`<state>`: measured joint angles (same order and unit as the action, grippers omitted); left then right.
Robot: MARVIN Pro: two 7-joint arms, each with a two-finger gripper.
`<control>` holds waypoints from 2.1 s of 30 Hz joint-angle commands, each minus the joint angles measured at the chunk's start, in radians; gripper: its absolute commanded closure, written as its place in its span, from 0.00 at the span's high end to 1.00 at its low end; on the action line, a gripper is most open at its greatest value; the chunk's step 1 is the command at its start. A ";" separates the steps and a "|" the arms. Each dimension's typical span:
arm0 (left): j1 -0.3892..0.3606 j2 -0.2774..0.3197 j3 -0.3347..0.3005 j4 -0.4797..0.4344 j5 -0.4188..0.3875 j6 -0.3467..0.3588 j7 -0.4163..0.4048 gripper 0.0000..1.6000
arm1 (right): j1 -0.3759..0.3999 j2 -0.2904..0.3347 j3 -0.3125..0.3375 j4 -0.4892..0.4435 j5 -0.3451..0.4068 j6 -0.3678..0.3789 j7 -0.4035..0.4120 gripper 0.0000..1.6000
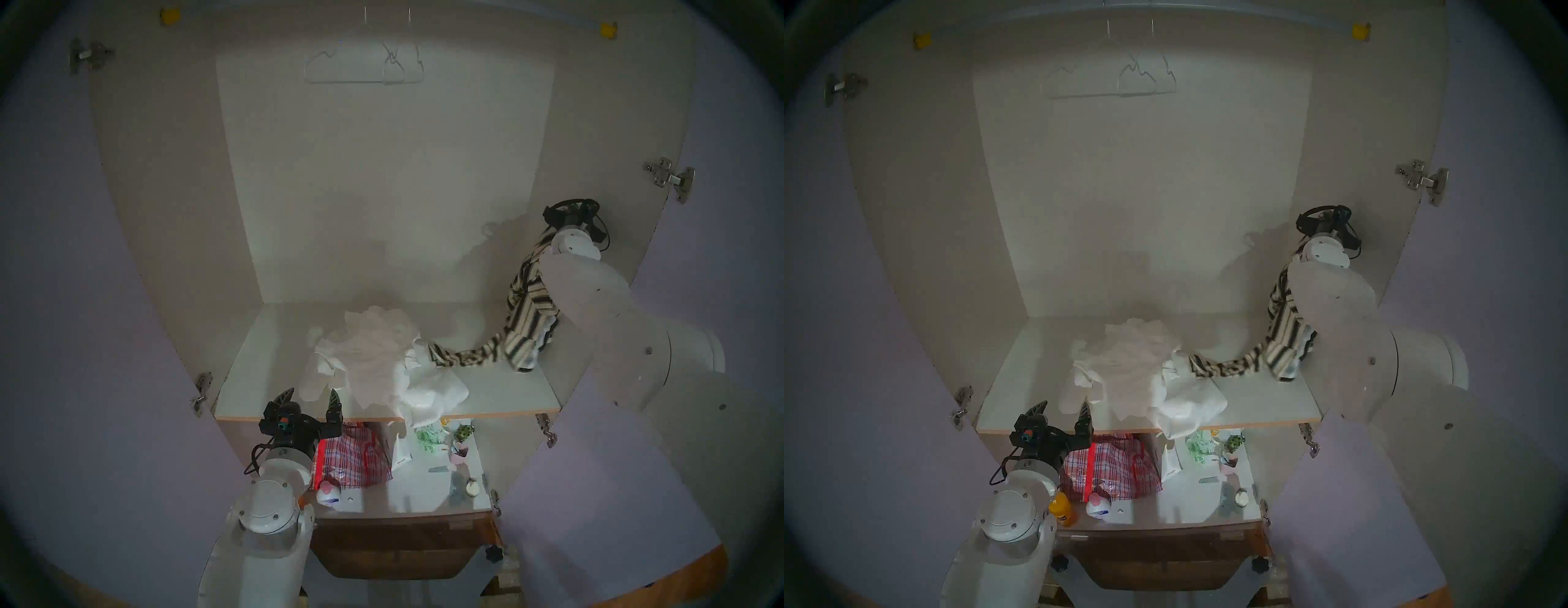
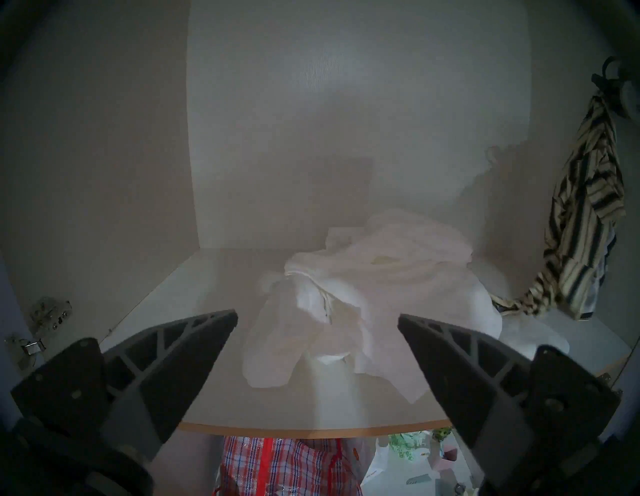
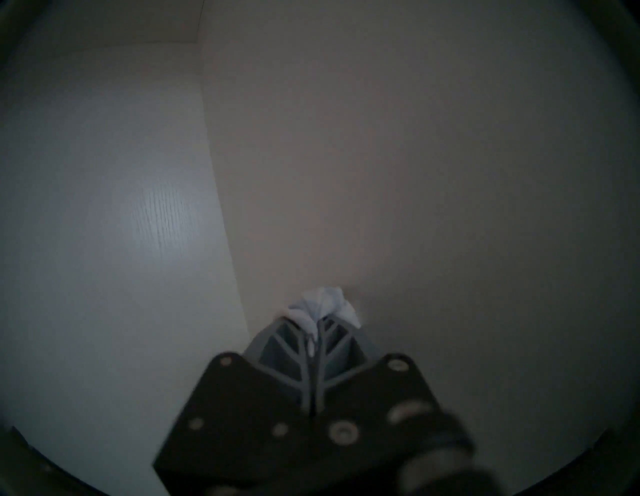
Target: Sort tops into two piles: light colors and dark colors
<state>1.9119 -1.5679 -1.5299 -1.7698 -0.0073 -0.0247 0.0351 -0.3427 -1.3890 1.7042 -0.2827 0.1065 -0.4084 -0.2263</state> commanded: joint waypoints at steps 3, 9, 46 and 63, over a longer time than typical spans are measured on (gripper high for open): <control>-0.007 0.001 0.003 -0.029 -0.003 -0.005 -0.006 1.00 | 0.035 -0.026 -0.025 0.000 -0.022 -0.091 -0.004 0.00; -0.007 0.001 0.003 -0.029 -0.003 -0.005 -0.006 1.00 | -0.016 -0.050 0.016 0.085 0.015 -0.004 -0.073 0.00; -0.008 0.003 0.004 -0.029 -0.003 -0.005 -0.005 1.00 | 0.009 -0.119 0.175 0.134 0.079 0.593 -0.423 1.00; -0.348 0.248 0.167 0.231 0.156 0.038 -0.226 1.00 | -0.009 -0.118 0.157 0.122 0.086 0.558 -0.394 1.00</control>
<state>1.6631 -1.3141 -1.3856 -1.5330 0.1286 0.0243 -0.1494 -0.3767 -1.5082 1.8665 -0.1343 0.1968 0.1713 -0.6270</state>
